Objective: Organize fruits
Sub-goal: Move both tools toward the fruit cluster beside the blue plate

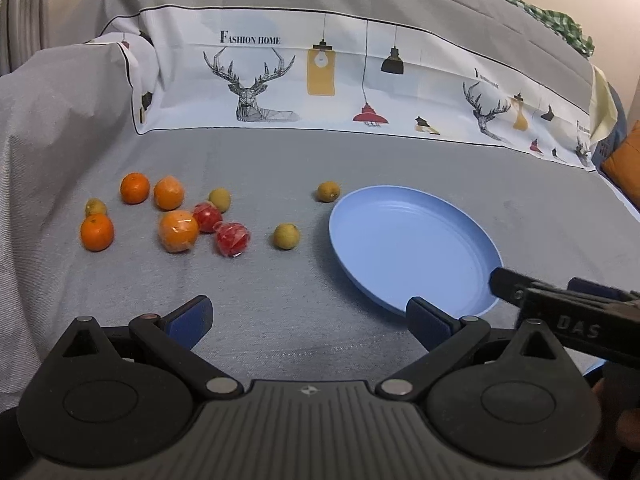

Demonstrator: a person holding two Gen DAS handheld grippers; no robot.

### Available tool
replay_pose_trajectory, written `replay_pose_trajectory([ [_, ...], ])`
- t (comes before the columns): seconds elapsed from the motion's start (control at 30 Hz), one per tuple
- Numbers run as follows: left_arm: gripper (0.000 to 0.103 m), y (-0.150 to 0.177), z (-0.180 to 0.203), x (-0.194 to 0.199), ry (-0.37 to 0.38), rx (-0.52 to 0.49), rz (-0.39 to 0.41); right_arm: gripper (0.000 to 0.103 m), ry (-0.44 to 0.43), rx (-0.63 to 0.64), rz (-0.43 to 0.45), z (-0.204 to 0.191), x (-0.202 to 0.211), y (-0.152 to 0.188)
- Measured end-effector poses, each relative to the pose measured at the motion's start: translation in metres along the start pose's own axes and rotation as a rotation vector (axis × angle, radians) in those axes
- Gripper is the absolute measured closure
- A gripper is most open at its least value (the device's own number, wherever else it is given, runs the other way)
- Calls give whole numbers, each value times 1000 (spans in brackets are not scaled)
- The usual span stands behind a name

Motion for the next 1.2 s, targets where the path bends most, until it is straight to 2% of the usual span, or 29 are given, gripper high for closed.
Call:
replay_pose_trajectory([
  [0.1, 0, 0, -2, -1, -4, 11, -1, 1, 4, -45, -57, 5, -13, 5],
  [0.13, 0, 1, -3, -2, -5, 15, -2, 3, 40, -23, -102, 9, -15, 11],
  [0.2, 0, 1, -4, -3, -9, 19, -9, 14, 40, -51, -140, 12, -23, 15],
  [0.27, 0, 2, -4, -4, -7, 19, -12, 31, 13, -99, -191, 11, -33, 26],
  [0.3, 0, 2, -3, -4, -7, 15, -13, 35, 0, -123, -216, 10, -38, 33],
  [0.33, 0, 3, -2, -4, -6, 10, -13, 44, -8, -138, -240, 10, -43, 38],
  [0.4, 0, 3, -1, -4, -3, 1, -13, 49, -20, -165, -255, 10, -48, 43],
  [0.47, 0, 4, 0, -4, 1, -6, -10, 66, -36, -181, -256, 9, -51, 44],
  [0.5, 0, 4, 0, -4, 3, -7, -7, 69, -59, -198, -259, 8, -52, 44],
  [0.7, 0, 2, 2, -2, 7, -17, 11, 79, -112, -233, -249, 6, -45, 41],
  [0.97, 0, 2, 2, -2, 5, -26, 15, 83, -60, -152, -236, 7, -24, 39],
  [1.07, 0, 2, 1, -2, 4, -25, 18, 94, 14, -129, -232, 15, -20, 41],
  [1.2, 0, 2, -1, -1, 1, -14, 19, 90, -4, -202, -221, 23, -22, 39],
])
Point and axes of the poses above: each gripper's, at about its wrist camera, not at the fingertips, and x roughly against the way its jaws point, z to its right, y to its underside, the point moved 10 cm from there along -x, roughly the way its jaws point, and after that the axes turned 7 degrees about z, right-handed, at the moved point
